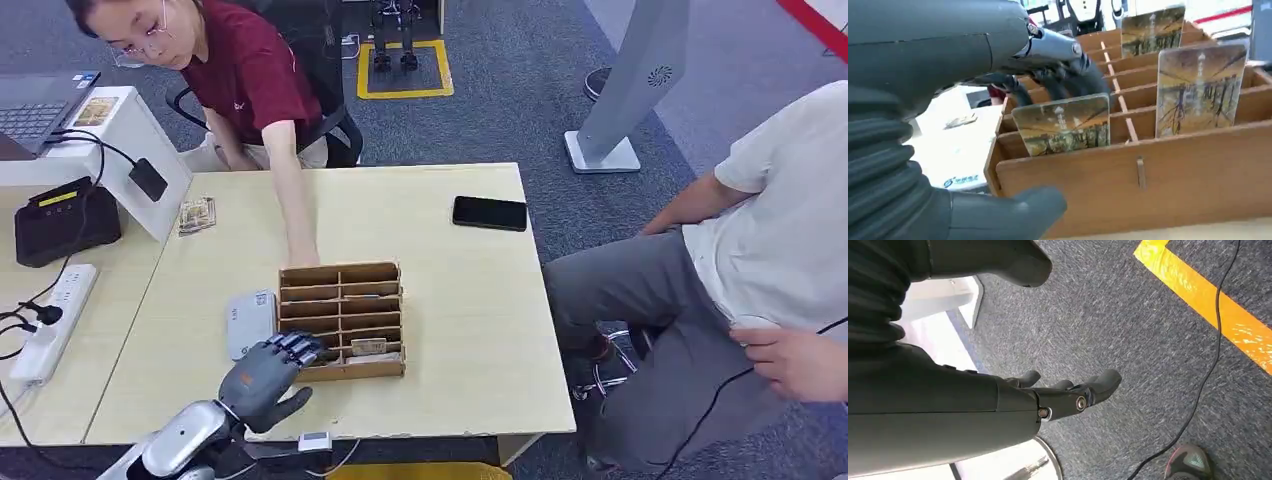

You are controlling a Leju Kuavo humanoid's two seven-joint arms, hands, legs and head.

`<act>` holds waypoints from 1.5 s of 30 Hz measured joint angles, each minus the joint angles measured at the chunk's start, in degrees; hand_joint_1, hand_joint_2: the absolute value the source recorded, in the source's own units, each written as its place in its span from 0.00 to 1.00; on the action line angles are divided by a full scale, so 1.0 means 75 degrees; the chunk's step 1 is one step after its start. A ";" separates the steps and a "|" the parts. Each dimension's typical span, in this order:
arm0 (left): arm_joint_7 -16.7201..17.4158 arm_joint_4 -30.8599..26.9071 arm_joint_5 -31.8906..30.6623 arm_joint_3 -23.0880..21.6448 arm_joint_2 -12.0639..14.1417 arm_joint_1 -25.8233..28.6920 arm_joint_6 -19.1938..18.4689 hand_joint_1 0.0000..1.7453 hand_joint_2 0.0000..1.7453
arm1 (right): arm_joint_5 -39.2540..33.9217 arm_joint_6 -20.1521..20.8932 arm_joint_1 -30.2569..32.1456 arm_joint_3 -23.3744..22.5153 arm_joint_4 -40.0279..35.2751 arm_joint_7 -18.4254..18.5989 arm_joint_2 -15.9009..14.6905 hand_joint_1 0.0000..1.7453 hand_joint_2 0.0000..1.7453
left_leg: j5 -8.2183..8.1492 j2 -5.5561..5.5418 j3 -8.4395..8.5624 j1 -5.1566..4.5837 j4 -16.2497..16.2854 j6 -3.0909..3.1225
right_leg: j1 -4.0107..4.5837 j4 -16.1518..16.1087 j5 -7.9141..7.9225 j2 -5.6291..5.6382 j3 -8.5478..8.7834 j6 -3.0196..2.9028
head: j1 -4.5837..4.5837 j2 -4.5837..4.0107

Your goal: Pass the card to the sensor for recognition and then transmit it.

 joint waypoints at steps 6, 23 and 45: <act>0.0023 0.0000 -0.0006 0.0003 -0.0009 -0.0001 0.0067 1.00 1.00 | 0.0003 -0.0029 0.0000 0.0000 0.0000 -0.0076 0.0000 0.00 1.00 | 0.0000 -0.0001 0.0001 0.0000 0.0000 0.0000 | 0.0000 0.0000 0.0000 -0.0001 0.0002 0.0000 | 0.0003 0.0000; 0.0044 0.0000 -0.0017 0.0006 -0.0009 -0.0003 0.0076 1.00 1.00 | 0.0006 -0.0026 0.0001 0.0000 0.0000 -0.0119 0.0000 0.00 1.00 | 0.0000 -0.0001 0.0002 0.0000 0.0000 0.0000 | 0.0000 0.0000 0.0000 -0.0001 0.0002 0.0000 | 0.0003 0.0000; 0.0332 -0.1979 0.5106 0.2361 0.1128 -0.5065 -0.3535 1.00 1.00 | 0.0143 0.0067 0.0005 0.0000 0.0000 -0.0067 -0.0026 0.00 1.00 | 0.0052 -0.0029 -0.0034 0.0026 0.0009 -0.0026 | 0.0038 0.0003 0.0052 -0.0029 -0.0024 -0.0024 | 0.0000 0.0000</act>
